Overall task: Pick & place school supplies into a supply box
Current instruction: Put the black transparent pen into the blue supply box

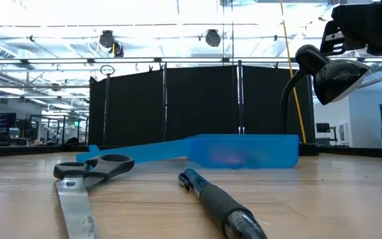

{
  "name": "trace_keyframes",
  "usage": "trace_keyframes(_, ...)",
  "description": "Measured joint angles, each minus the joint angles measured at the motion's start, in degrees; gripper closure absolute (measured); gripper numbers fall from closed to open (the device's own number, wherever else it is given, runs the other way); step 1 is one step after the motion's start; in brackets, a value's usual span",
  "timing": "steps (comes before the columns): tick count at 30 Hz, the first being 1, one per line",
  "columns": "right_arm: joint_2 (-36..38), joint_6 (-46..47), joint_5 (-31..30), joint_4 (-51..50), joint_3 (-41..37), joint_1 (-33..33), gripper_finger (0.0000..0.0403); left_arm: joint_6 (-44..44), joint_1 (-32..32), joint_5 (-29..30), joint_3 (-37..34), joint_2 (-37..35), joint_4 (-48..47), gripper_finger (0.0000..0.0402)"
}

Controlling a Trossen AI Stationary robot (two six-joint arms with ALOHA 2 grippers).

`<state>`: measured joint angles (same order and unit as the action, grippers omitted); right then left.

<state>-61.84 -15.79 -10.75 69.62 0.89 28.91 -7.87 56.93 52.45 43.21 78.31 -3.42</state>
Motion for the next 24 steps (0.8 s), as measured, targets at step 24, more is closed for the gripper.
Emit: trace_keyframes(24, -2.0, 11.6, -21.0, -30.4, 26.4, 0.1, 0.0403, 17.8, -15.5, -18.8, -41.6, -40.4, 36.3, 0.0397)
